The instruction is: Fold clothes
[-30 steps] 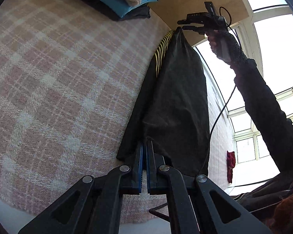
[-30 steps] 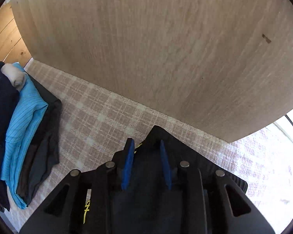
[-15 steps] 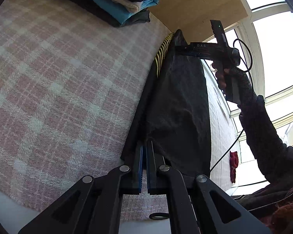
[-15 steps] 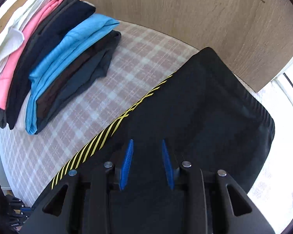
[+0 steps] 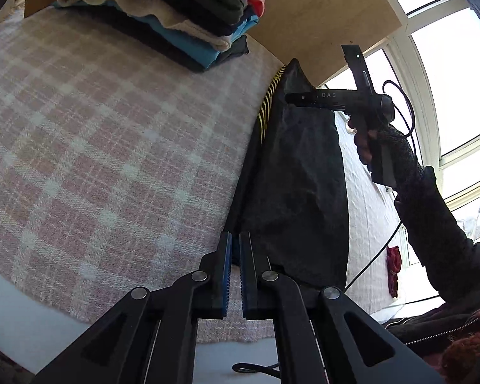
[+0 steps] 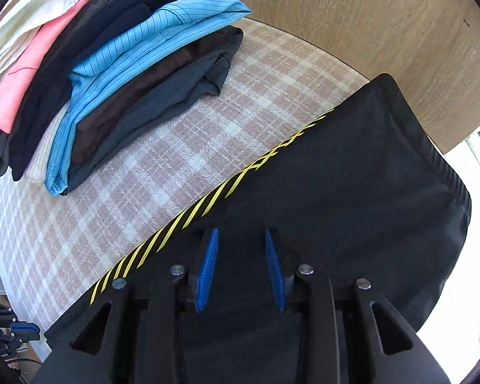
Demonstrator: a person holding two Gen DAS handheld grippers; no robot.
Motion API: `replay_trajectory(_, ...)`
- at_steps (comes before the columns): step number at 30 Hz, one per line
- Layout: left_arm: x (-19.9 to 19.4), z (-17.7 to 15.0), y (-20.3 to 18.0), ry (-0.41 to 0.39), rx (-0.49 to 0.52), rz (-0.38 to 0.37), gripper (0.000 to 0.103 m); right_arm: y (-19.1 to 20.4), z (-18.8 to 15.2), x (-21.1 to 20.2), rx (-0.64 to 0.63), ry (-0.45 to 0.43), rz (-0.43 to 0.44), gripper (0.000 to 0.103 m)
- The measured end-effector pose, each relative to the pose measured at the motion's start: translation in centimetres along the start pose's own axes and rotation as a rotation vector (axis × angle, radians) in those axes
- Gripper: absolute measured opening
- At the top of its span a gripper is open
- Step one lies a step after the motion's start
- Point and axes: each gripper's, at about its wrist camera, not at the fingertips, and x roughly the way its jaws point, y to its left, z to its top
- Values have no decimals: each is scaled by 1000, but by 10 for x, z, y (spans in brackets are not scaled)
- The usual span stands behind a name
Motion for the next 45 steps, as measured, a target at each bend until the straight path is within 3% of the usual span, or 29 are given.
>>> replay_trajectory(3, 14, 13, -32, 19, 132, -36, 3, 0, -17, -18, 23, -33, 17, 30)
replay_trajectory(6, 49, 20, -50, 102, 194, -87, 3, 8, -39, -29, 37, -38, 47, 30)
replay_trajectory(11, 84, 22, -39, 195, 239, 37, 2, 42, -61, -19, 8, -29, 59, 30)
replay_trajectory(14, 74, 27, -30, 183, 233, 73, 0, 60, -60, -14, -3, -38, 88, 39)
replay_trajectory(18, 52, 33, -28, 156, 231, 80, 4, 55, -72, -43, 56, -86, 160, 39)
replay_trajectory(22, 48, 35, -34, 157, 250, 144, 22, 20, -132, -92, 166, -150, 91, 40)
replay_trajectory(25, 53, 38, -37, 182, 238, 191, 23, -11, -196, -105, 246, -143, 22, 45)
replay_trajectory(31, 81, 34, -46, 293, 310, 264, 26, -21, -276, -81, 452, -47, 96, 45)
replay_trajectory(36, 89, 41, -48, 339, 381, 235, 30, -2, -297, -82, 533, -79, 152, 45)
replay_trajectory(40, 93, 45, -47, 372, 414, 180, 41, 18, -297, -79, 567, -99, 61, 46)
replay_trajectory(45, 102, 51, -47, 391, 443, 131, 38, 43, -300, -84, 675, -140, 28, 46)
